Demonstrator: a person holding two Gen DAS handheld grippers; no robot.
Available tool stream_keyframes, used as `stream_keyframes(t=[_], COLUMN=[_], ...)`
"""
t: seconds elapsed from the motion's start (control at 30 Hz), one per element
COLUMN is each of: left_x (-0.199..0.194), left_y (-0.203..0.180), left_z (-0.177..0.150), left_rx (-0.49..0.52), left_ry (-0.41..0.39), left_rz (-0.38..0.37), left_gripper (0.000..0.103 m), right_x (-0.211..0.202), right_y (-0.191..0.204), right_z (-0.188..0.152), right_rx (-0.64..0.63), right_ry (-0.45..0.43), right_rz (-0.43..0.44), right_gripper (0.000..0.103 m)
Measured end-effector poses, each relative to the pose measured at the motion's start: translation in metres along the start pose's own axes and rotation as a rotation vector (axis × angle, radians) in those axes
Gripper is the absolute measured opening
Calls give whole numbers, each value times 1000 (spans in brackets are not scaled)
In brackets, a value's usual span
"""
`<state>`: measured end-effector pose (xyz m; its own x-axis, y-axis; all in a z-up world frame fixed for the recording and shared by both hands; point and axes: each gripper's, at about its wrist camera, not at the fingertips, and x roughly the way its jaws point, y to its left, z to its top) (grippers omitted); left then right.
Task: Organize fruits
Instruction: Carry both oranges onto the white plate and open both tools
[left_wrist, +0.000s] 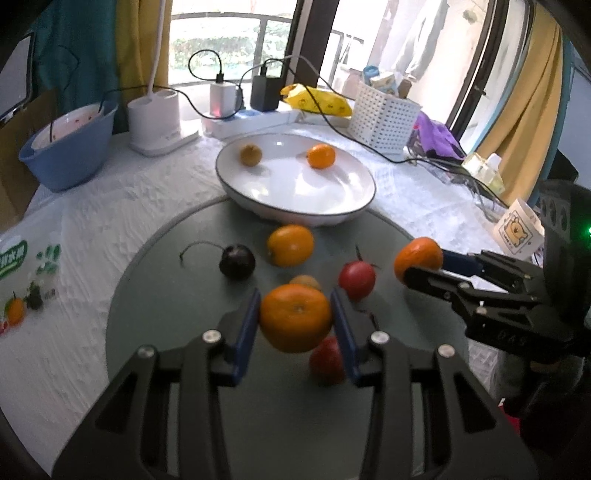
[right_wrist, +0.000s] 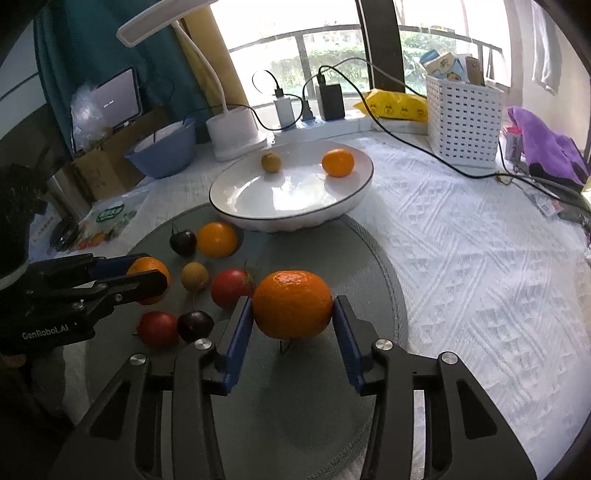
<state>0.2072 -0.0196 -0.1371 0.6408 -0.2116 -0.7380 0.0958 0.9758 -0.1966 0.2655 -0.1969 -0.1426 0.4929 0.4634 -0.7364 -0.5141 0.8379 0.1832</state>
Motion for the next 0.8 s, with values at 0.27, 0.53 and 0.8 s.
stream_keyframes(t=[0.27,0.53,0.8], left_x=[-7,-8,-3], left_y=[3,8,17], left_z=[17,34,45], left_rx=[3,5,-15], left_ry=[-42,-61,-68], left_rz=[-10,-29,-45], left_gripper=[40,40,40], right_x=[-2,0,8], right_y=[2,4,1], right_z=[17,36,46], right_rx=[-14,-32,-29], right_ry=[-29,-51,-51], right_rz=[6,14,15], right_gripper=[47,47,47])
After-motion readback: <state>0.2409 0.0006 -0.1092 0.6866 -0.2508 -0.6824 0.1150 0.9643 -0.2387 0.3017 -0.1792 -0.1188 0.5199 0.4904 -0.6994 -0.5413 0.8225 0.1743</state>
